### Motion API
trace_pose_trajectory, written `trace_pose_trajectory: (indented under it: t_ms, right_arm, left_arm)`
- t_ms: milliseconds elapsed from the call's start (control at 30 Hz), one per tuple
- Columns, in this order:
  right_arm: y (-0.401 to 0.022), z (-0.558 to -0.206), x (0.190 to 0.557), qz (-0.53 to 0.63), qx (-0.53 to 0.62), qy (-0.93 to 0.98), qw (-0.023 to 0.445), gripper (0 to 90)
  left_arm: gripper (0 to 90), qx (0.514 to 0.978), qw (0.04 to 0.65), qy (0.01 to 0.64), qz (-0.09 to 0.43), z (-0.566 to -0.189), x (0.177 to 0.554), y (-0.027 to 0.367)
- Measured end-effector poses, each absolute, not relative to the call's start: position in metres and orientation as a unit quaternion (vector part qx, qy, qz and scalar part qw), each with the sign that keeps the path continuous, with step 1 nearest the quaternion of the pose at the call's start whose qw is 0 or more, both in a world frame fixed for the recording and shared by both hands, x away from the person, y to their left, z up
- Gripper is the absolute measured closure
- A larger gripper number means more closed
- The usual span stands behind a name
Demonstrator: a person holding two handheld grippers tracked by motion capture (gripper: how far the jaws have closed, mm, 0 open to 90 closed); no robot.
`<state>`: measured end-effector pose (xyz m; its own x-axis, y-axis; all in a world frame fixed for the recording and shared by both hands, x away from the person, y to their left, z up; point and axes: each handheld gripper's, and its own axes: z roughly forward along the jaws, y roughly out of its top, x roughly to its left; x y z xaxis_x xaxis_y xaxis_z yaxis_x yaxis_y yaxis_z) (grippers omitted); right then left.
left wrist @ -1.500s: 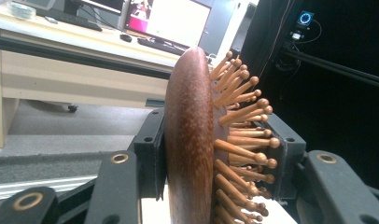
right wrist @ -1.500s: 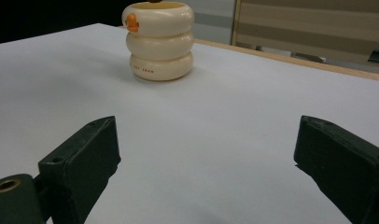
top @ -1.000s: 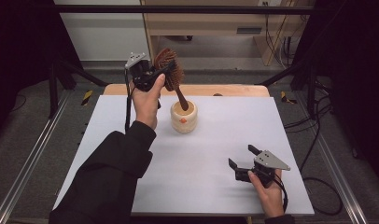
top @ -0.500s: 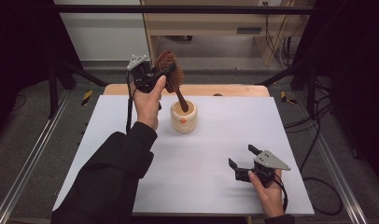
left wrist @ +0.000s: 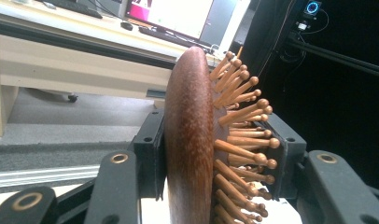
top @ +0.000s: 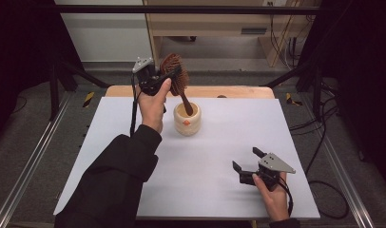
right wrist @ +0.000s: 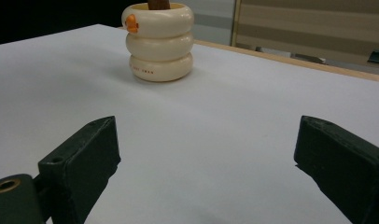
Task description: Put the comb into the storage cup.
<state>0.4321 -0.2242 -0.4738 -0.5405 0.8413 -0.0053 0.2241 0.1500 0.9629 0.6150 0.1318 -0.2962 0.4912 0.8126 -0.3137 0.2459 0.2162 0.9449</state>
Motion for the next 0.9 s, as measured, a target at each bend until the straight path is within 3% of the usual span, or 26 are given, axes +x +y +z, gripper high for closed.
trace_pose_trajectory:
  t_ms: [900]
  right_arm:
    - [-0.2242, -0.4734, 0.4316, 0.530, 0.380, 0.700, 0.292, 7.0]
  left_arm:
    - [49.3, 0.590, 0.630, 0.456, 0.215, -0.3070, 0.6183, 0.1271]
